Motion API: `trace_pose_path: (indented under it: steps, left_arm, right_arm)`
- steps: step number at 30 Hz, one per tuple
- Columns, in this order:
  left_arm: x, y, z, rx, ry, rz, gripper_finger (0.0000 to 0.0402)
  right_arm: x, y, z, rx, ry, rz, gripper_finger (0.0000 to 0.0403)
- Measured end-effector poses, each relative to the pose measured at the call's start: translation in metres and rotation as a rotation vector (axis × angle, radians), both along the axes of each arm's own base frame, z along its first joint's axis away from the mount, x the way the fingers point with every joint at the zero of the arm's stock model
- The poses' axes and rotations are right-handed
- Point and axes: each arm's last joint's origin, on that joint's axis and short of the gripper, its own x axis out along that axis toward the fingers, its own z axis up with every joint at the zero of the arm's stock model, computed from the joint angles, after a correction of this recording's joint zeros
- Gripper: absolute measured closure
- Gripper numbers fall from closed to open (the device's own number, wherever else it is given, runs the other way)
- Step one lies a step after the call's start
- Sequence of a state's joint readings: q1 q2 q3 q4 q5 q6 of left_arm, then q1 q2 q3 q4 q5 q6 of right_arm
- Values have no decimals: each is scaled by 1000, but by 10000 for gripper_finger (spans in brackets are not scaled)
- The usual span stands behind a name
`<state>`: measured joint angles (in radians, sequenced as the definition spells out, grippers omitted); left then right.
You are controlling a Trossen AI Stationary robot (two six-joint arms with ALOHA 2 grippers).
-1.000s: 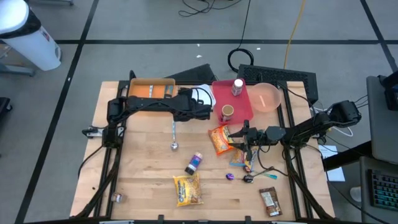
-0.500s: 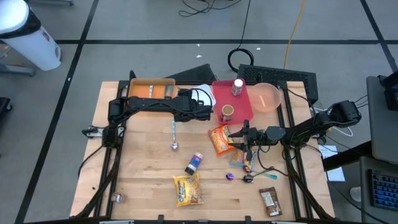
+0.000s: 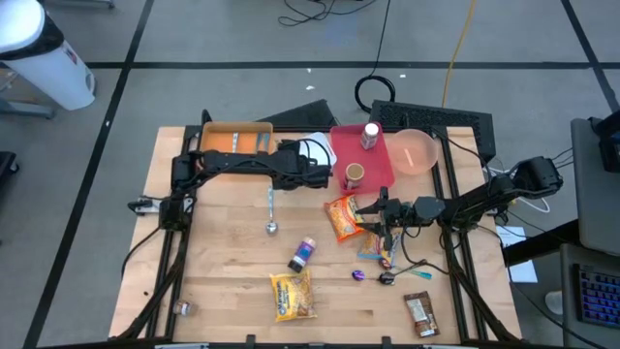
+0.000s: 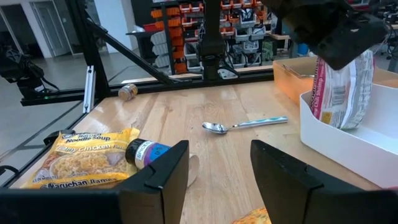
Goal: Pick & Place Food Item
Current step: Put the green noodle pack into the white bin, then adjust the white bin
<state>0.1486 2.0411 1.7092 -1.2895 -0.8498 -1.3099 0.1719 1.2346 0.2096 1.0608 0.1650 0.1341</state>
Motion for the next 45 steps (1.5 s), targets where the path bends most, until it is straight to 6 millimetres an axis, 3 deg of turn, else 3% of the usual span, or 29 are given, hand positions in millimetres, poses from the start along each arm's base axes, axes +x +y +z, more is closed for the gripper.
trace_pose_path:
  steps: [22, 26, 36, 40, 45]
  left_arm:
    - [-2, 12, -2, -108, 48, -27, 375]
    - [-2, 12, -2, -120, 48, -31, 338]
    - [-3, 12, 1, -135, 30, -29, 199]
    - [-4, 11, 9, -99, -2, -38, 169]
    - [-7, 9, 21, -75, -37, -43, 159]
  right_arm:
    - [0, 0, -1, 2, 7, 0, 239]
    - [0, 0, -1, 2, 11, 0, 239]
    - [0, 0, -1, 1, 12, 0, 239]
    - [0, 0, -1, 1, 12, 0, 239]
    - [0, 0, -2, 0, 17, 0, 239]
